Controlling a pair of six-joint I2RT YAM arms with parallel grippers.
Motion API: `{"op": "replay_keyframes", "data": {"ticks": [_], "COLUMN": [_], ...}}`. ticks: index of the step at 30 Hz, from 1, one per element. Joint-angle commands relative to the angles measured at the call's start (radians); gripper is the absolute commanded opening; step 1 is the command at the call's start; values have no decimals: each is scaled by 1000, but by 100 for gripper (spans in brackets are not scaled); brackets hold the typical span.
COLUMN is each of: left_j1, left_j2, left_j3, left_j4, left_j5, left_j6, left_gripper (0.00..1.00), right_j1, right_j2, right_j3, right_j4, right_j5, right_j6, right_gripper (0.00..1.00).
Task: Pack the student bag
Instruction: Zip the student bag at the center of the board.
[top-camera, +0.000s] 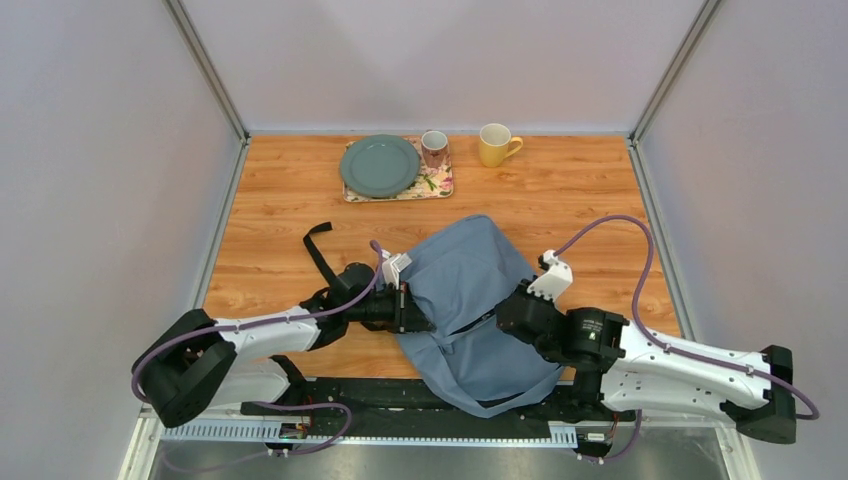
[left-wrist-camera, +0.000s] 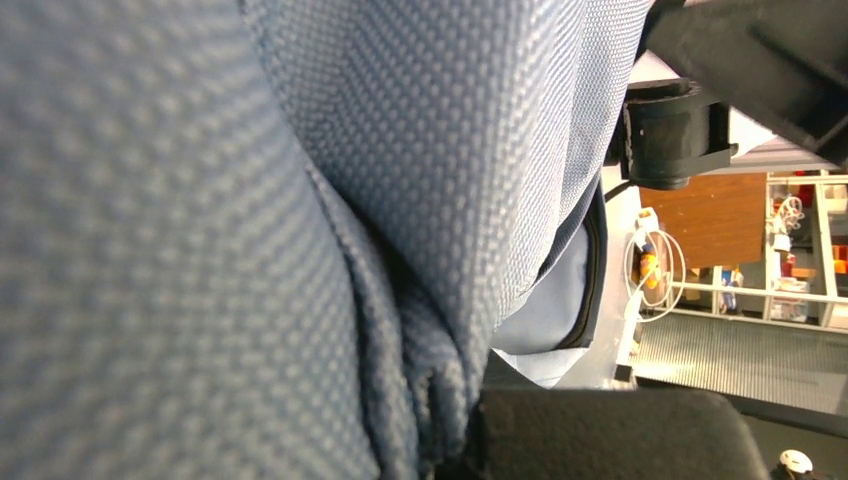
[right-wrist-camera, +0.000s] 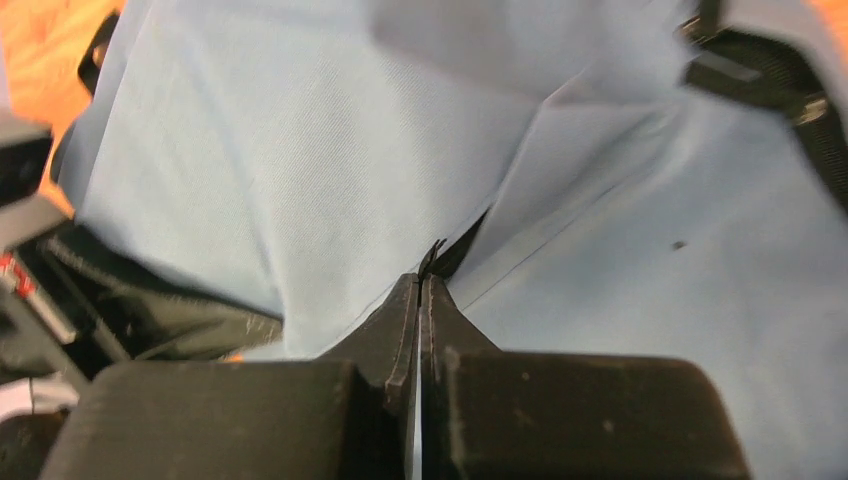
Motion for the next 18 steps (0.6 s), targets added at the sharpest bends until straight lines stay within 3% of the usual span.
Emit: {"op": "replay_keyframes", "data": {"ticks": [1, 11, 18], "left_j1": [40, 277, 448], "left_j2": [-75, -78, 139], "left_j3": [55, 189, 447], "left_j4": [-40, -208, -312], "left_j5": [-8, 156, 358], "left_j6": [139, 225, 288], "left_gripper": [0, 0, 0], "right_j1": [-111, -439, -505], "right_j2": [-44, -52, 13], "right_j3": [59, 68, 42], "right_j4": [-81, 61, 147], "right_j5": [137, 19, -39], "right_j6": [-27, -290, -311], "right_gripper": [0, 0, 0]}}
